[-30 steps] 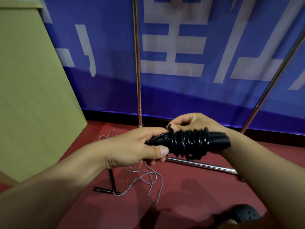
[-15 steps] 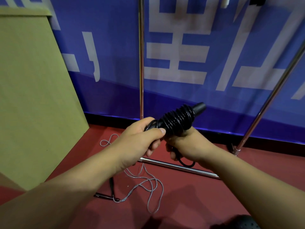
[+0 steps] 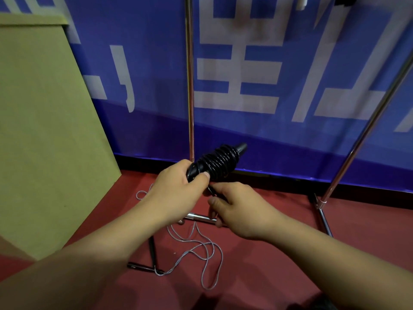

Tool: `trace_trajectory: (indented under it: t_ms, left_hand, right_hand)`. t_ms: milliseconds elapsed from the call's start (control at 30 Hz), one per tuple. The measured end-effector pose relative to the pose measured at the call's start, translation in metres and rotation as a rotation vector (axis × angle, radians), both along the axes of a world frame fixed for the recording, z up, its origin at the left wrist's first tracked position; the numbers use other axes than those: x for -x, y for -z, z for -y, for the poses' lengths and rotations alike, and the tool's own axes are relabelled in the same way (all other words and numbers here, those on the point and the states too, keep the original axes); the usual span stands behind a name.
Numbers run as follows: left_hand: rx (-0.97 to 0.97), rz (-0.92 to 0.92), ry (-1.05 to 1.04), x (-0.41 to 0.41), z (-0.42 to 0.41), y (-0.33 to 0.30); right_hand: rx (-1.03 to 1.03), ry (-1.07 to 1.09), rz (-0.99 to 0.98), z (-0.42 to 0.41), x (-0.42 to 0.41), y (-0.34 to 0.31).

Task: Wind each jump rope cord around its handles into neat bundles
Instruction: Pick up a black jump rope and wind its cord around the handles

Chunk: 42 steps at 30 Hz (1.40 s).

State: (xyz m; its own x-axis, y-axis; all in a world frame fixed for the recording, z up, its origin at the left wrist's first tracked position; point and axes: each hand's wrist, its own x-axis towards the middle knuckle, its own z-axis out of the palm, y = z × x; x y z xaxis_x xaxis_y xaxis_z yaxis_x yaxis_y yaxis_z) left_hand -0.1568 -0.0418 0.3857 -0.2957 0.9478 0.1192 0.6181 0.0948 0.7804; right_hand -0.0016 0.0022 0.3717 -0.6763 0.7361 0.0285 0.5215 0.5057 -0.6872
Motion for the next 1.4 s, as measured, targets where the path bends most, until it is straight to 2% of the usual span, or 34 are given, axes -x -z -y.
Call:
trace_trajectory:
  t_ms: [133, 300, 467, 667, 967, 1133, 1400]
  left_hand:
    - [0.011, -0.128, -0.038, 0.004, -0.002, 0.002]
    - [0.114, -0.225, -0.014, 0.007, -0.004, 0.006]
    - [0.185, -0.222, -0.004, 0.009, -0.006, 0.009]
    - [0.18, -0.248, 0.055, 0.007, -0.004, 0.009]
    - [0.25, 0.015, 0.314, 0.005, -0.002, 0.011]
    - [0.242, 0.249, 0.385, 0.002, 0.001, -0.002]
    - [0.109, 0.351, 0.396, 0.0, 0.007, -0.013]
  right_hand:
    - [-0.06, 0.017, 0.031, 0.004, -0.004, -0.002]
    - [-0.215, 0.061, 0.108, 0.004, -0.008, -0.004]
    - [-0.342, 0.084, 0.066, 0.003, -0.014, -0.01]
    - [-0.365, 0.139, -0.005, 0.0, -0.022, -0.02]
    - [-0.194, 0.195, -0.083, -0.007, -0.026, -0.024]
    - [0.065, 0.228, -0.284, -0.016, -0.029, -0.028]
    - [0.248, 0.184, -0.473, -0.018, -0.027, -0.028]
